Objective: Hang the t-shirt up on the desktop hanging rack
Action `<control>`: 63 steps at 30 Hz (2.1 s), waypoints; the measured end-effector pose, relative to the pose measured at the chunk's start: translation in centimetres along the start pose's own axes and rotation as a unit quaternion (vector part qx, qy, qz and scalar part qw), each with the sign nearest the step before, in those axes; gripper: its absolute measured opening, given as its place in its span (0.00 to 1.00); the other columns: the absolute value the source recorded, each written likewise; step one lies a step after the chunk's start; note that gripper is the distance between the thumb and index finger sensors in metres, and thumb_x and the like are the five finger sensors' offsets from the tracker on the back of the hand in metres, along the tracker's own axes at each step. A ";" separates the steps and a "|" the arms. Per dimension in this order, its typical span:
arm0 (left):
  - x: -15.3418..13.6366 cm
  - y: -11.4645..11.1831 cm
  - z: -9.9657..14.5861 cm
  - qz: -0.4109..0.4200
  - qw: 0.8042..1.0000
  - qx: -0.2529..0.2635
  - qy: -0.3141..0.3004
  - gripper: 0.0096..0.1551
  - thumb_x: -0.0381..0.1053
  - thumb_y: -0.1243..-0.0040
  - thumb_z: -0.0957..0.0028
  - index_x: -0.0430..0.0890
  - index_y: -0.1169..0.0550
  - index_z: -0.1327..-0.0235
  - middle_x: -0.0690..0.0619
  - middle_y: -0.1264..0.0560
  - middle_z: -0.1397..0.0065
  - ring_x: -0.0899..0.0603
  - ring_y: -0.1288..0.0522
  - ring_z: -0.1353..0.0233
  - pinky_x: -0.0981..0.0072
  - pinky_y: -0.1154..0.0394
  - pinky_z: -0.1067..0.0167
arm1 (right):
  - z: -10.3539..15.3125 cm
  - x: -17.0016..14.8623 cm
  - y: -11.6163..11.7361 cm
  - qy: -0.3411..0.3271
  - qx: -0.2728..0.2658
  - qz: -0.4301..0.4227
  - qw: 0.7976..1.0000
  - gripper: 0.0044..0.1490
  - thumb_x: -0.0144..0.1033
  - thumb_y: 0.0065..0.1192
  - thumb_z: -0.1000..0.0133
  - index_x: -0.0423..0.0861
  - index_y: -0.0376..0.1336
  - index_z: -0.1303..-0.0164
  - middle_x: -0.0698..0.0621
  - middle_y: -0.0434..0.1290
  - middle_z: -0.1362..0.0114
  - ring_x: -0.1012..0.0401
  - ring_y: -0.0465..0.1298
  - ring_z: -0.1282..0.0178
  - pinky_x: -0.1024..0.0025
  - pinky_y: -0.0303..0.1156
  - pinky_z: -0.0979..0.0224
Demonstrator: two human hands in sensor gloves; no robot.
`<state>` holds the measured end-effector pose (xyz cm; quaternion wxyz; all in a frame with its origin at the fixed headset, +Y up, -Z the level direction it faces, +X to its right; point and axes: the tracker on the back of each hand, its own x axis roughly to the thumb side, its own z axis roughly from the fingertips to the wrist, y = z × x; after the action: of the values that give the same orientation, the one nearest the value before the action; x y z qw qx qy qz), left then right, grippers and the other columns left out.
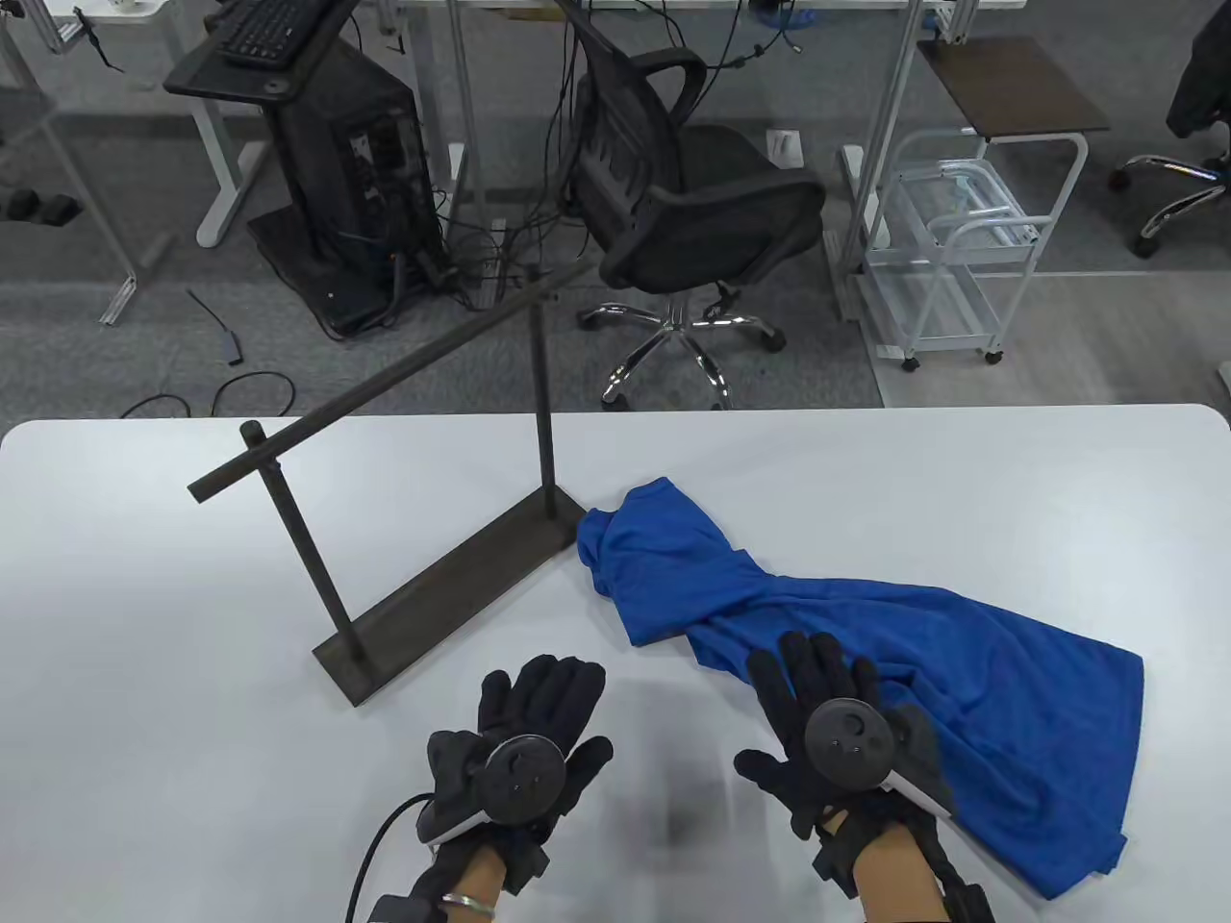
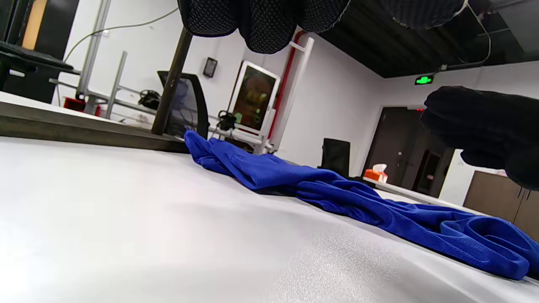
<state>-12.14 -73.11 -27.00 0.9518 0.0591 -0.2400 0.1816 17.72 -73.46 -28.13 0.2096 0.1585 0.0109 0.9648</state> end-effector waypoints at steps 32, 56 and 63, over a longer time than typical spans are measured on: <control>-2.9 -0.2 0.7 -0.047 0.995 -0.053 0.073 0.46 0.65 0.53 0.50 0.47 0.45 0.21 0.41 0.43 0.18 0.29 0.42 0.20 0.24 0.51 0.33 | -2.6 -9.0 0.1 0.384 0.127 0.136 0.904 0.72 0.58 0.74 0.62 0.72 0.20 0.41 0.64 0.12 0.29 0.57 0.10 0.26 0.42 0.03 0.35; -3.7 -0.3 1.3 -0.070 0.989 -0.071 0.107 0.46 0.65 0.53 0.50 0.47 0.46 0.21 0.41 0.44 0.18 0.28 0.44 0.20 0.24 0.51 0.32 | -10.4 -12.4 1.7 0.429 0.337 0.020 0.838 0.79 0.46 0.83 0.72 0.69 0.22 0.42 0.56 0.15 0.29 0.48 0.19 0.25 0.38 0.25 0.21; -3.1 -0.2 1.3 -0.067 0.991 -0.068 0.098 0.46 0.65 0.53 0.51 0.47 0.46 0.21 0.41 0.43 0.18 0.28 0.43 0.20 0.24 0.51 0.32 | -9.1 -10.3 1.2 0.377 0.259 0.067 0.887 0.70 0.44 0.79 0.69 0.66 0.31 0.34 0.49 0.35 0.25 0.43 0.46 0.32 0.45 0.52 0.28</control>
<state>-15.16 -74.59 -27.31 0.9826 -0.0078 -0.1525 0.1058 23.28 -78.33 -39.80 0.0760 -0.1681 0.3284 0.9263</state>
